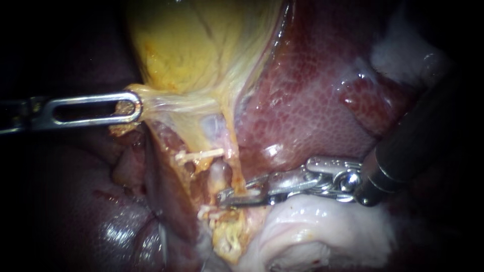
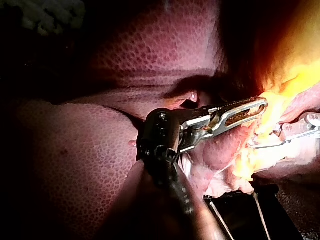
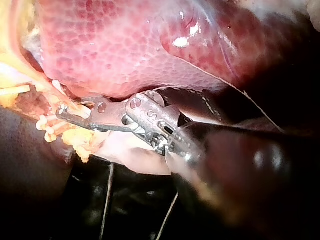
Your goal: Going back first clip right tube
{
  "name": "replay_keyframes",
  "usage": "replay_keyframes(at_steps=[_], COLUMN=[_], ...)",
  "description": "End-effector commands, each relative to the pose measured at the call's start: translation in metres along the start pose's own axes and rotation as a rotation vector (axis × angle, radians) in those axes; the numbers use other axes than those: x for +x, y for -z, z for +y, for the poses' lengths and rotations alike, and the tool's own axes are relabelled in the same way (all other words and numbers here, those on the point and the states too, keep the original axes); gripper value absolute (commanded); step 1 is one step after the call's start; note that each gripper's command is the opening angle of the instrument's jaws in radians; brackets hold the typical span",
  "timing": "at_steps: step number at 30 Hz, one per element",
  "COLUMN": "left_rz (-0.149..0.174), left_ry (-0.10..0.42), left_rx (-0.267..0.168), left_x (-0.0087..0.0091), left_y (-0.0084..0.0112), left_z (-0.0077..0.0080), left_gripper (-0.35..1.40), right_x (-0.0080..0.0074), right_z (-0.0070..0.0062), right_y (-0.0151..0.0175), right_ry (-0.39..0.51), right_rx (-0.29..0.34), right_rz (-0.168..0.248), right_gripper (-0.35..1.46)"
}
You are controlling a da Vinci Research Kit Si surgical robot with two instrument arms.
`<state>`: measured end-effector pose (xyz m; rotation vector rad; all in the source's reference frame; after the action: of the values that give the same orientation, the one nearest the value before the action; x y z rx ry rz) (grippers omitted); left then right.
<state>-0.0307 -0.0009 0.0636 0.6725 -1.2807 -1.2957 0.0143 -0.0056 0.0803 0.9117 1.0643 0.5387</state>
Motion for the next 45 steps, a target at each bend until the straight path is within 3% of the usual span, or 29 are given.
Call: replay_keyframes(at_steps=[1, 7, 10, 11, 14, 19, 29, 32, 40, 45], left_rz=[0.0, 0.0, 0.0, 0.0, 0.0, 0.0, 0.001, 0.001, -0.001, -0.001], left_ry=[0.0, 0.0, 0.0, 0.0, -0.001, -0.001, -0.001, -0.001, -0.002, -0.003], left_rx=[-0.001, -0.001, -0.001, -0.001, -0.001, 0.0, 0.0, 0.0, -0.001, -0.002], left_x=[0.0, 0.0, 0.0, 0.0, 0.0001, 0.0001, 0.0001, 0.0001, 0.0004, 0.0004], left_y=[0.0, 0.0, 0.0001, 0.0001, 0.0001, 0.0002, 0.0004, 0.0004, 0.0002, 0.0], left_z=[0.0, 0.0, 0.0, 0.0, 0.0, 0.0001, 0.0001, 0.0001, 0.0001, 0.0001], left_gripper=[-0.35, -0.35, -0.35, -0.35, -0.35, -0.35, -0.35, -0.35, -0.35, -0.35], right_x=[0.0, 0.0, 0.0003, 0.0004, 0.0009, 0.0023, 0.0033, 0.0044, 0.0092, 0.0112], right_z=[0.0, -0.0003, -0.0005, -0.0006, -0.0008, -0.0009, -0.0014, -0.0027, -0.0068, -0.0083], right_y=[0.0, -0.0001, -0.0004, -0.0004, -0.0002, 0.001, 0.004, 0.0058, 0.0122, 0.0156], right_ry=[0.0, 0.001, 0.046, 0.057, 0.096, 0.149, 0.178, 0.192, 0.247, 0.257], right_rx=[0.001, 0.001, -0.006, -0.006, -0.021, -0.045, -0.046, -0.047, -0.084, -0.095], right_rz=[0.0, -0.001, 0.016, 0.017, 0.027, 0.044, 0.053, 0.058, 0.091, 0.121], right_gripper=[-0.35, -0.34, 0.37, 0.51, 0.59, 0.6, 0.6, 0.6, 0.6, 0.6])
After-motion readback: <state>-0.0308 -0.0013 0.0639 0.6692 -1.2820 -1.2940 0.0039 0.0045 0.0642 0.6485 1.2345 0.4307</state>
